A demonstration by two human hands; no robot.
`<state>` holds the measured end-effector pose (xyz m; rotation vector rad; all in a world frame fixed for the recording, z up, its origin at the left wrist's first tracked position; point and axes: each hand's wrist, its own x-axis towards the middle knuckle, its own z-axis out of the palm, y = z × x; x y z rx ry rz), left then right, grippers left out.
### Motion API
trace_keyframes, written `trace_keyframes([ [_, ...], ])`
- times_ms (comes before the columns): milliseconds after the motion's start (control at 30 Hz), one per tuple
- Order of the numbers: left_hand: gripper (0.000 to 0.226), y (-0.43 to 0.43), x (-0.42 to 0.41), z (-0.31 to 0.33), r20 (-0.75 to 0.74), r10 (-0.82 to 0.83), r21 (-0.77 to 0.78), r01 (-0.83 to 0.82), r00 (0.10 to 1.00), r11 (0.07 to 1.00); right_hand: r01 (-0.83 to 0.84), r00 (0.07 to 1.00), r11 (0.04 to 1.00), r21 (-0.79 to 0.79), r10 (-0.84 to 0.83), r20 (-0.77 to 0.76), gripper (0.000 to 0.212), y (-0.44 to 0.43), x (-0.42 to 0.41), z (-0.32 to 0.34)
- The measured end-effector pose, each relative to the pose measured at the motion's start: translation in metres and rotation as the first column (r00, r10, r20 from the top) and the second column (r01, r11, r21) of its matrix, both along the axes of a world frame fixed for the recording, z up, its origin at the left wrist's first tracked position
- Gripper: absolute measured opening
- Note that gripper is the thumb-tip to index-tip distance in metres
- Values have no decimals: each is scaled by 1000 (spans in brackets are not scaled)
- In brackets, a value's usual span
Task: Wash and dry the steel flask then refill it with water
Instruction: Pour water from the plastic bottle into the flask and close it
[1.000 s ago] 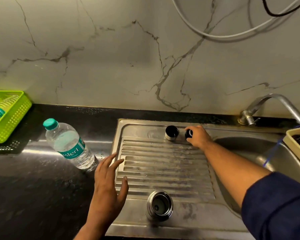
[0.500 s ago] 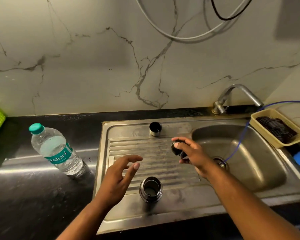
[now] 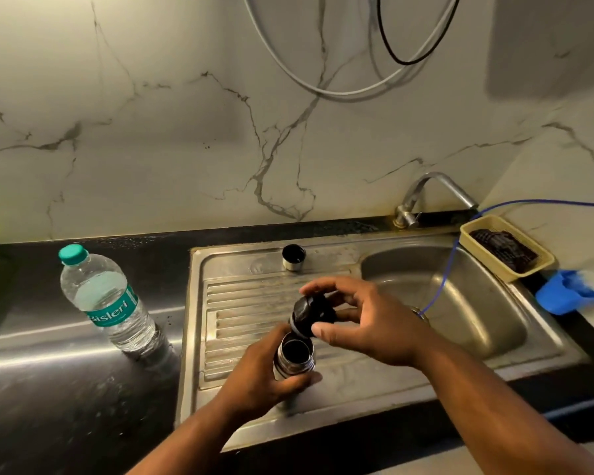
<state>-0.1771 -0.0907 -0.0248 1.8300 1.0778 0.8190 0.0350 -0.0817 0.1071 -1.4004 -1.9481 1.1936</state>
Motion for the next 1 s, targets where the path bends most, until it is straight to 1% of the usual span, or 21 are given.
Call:
trace_keyframes([
  [67, 61, -4, 3, -4, 42, 29, 9, -29, 999, 1000, -95, 988, 991, 95, 82, 130, 48, -6, -8, 5],
  [133, 58, -7, 4, -7, 76, 49, 2, -49, 996, 999, -190, 958, 971, 146, 151, 243, 49, -10, -14, 3],
  [233, 54, -7, 5, -9, 104, 62, -26, -60, 993, 998, -248, 921, 956, 155, 183, 342, 52, -11, -21, -4],
  [333, 50, -8, 5, -6, 100, 66, -29, -64, 993, 998, -290, 889, 944, 158, 205, 409, 53, -10, -26, -8],
  [433, 57, -7, 5, -6, 80, 56, -24, -54, 995, 998, -339, 839, 929, 152, 225, 495, 53, -10, -33, -12],
  [500, 57, -7, 4, -9, 86, 54, -43, -51, 995, 998, -362, 803, 920, 151, 226, 552, 53, -9, -38, -14],
  [667, 60, -8, 5, -8, 124, 31, -68, -23, 992, 997, -347, 758, 929, 128, 198, 621, 52, -8, -48, -13],
  [733, 61, -8, 5, -11, 143, 15, -73, -5, 990, 997, -315, 752, 939, 136, 159, 639, 50, -9, -51, -13],
  [800, 61, -8, 5, -14, 178, 43, -116, -22, 983, 993, -267, 737, 954, 136, 112, 666, 49, -10, -55, -13],
  [867, 56, -7, 5, -20, 218, 62, -136, -32, 974, 990, -246, 683, 957, 154, 59, 728, 52, -9, -58, -16],
  [900, 54, -7, 5, -22, 214, 73, -149, -41, 974, 988, -245, 658, 954, 172, 33, 753, 54, -9, -59, -17],
  [967, 50, -5, 4, -27, 189, 80, -146, -52, 979, 988, -252, 653, 949, 188, 24, 757, 59, -8, -59, -19],
  [1000, 49, -5, 4, -26, 188, 76, -179, -42, 979, 983, -273, 669, 948, 164, 64, 740, 63, -7, -57, -19],
])
